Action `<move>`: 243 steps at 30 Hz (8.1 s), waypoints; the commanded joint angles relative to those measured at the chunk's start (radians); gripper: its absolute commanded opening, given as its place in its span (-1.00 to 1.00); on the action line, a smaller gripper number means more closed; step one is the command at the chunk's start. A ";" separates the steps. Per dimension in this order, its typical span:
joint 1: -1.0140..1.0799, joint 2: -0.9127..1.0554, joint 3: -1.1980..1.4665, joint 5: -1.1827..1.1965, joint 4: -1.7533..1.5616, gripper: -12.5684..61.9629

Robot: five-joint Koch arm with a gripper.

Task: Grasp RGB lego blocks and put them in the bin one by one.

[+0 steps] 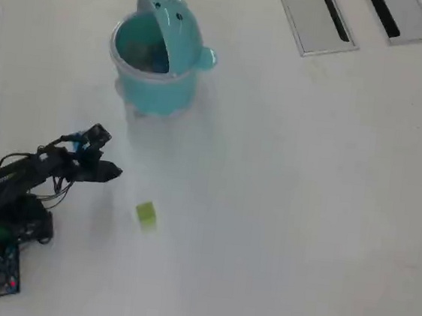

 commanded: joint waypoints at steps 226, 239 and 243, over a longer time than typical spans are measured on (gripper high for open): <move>-0.782 -0.377 -0.310 -0.199 -0.026 0.19; -0.778 -0.483 -0.247 -0.232 -0.066 0.22; -0.776 -0.517 -0.229 -0.232 -0.118 0.22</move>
